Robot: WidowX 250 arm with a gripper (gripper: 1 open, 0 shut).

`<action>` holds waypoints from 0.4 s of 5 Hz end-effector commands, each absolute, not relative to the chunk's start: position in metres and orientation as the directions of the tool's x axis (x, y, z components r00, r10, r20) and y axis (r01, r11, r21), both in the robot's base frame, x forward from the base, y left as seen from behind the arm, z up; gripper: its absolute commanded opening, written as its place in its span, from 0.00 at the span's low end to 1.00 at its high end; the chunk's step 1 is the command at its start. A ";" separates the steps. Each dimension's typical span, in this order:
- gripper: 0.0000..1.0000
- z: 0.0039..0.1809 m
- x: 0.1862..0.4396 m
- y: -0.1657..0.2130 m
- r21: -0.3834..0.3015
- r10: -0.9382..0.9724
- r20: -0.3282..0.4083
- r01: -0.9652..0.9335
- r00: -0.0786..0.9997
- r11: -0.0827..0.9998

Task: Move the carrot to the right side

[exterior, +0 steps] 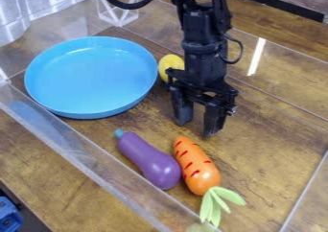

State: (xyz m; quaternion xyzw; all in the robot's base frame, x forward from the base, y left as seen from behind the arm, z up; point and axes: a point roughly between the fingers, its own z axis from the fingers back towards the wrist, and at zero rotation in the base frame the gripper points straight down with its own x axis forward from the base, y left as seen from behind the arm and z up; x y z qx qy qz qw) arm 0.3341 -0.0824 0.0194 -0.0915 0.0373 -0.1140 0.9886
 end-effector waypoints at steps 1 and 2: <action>0.00 0.008 0.312 -0.103 -0.198 -0.313 -0.097 0.290 0.945 0.936; 1.00 0.007 0.309 -0.104 -0.197 -0.317 -0.099 0.293 0.943 0.935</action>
